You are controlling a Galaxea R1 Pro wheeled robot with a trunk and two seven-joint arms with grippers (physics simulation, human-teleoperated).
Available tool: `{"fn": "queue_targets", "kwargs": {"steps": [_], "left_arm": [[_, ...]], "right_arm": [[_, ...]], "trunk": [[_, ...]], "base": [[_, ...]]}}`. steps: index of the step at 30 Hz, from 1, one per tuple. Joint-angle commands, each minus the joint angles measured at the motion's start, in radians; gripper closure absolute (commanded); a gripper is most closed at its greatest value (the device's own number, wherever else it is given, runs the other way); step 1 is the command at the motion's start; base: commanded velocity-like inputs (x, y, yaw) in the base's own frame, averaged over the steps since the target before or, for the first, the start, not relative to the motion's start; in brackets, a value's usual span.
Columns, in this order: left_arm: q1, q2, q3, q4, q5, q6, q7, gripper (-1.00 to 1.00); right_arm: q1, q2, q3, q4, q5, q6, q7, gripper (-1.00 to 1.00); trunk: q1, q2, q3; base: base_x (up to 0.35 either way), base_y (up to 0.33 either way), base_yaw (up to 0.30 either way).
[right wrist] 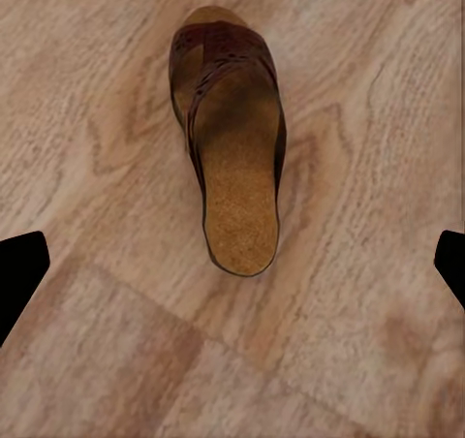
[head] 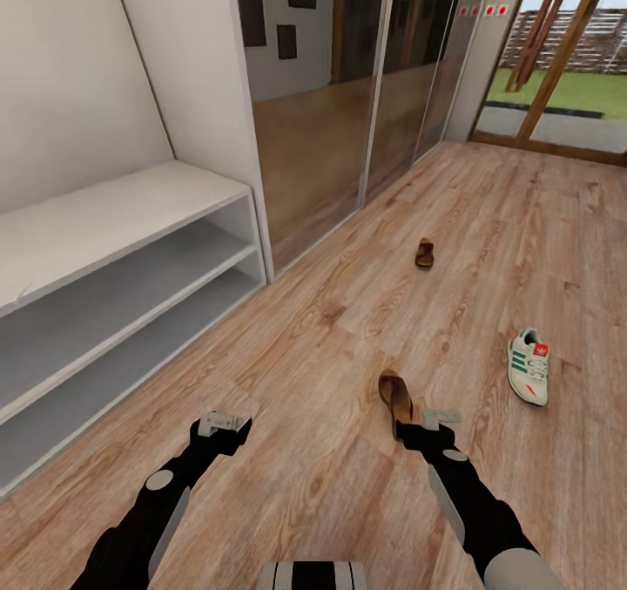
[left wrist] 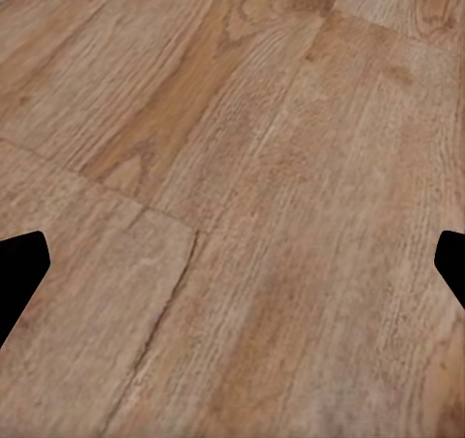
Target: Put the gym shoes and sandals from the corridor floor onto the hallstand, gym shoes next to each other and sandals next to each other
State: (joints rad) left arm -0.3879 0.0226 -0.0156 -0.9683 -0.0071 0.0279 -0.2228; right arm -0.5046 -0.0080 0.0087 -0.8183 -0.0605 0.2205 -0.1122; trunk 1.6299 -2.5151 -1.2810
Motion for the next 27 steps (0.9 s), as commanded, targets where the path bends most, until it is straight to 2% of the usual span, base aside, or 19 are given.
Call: {"fn": "queue_targets", "kwargs": {"steps": [1, 8, 9, 19, 27], "left_arm": [[0.0, 0.001, -0.001, -0.001, -0.001, 0.004, -0.002, -1.0], [0.0, 0.001, -0.002, 0.001, -0.003, 0.007, -0.001, -1.0], [0.0, 0.003, 0.001, 0.006, -0.002, 0.006, -0.001, -1.0], [0.0, 0.004, 0.003, 0.012, 0.0, 0.005, -0.001, -1.0], [0.0, 0.001, -0.001, 0.006, -0.001, 0.003, -0.001, -1.0]], "right_arm": [[-0.001, -0.001, 0.002, 0.0, -0.006, 0.005, -0.006, -1.0], [-0.004, -0.001, 0.004, 0.03, -0.006, 0.001, -0.007, -1.0], [-0.004, -0.001, 0.005, 0.064, -0.005, -0.001, -0.005, -1.0], [-0.004, -0.001, 0.005, 0.154, -0.007, -0.005, 0.0, -1.0], [-0.003, -0.001, 0.005, 0.182, -0.007, -0.006, 0.001, -1.0]], "trunk": [[0.0, 0.0, -0.001], [0.0, 0.0, -0.001], [0.0, 0.0, -0.001], [0.0, 0.0, -0.001], [0.0, 0.0, -0.001]], "base": [[0.0, 0.0, 0.0], [0.001, 0.0, 0.0], [0.161, 0.0, 0.0], [0.254, 0.0, 0.0], [0.062, 0.0, 0.0]]}}
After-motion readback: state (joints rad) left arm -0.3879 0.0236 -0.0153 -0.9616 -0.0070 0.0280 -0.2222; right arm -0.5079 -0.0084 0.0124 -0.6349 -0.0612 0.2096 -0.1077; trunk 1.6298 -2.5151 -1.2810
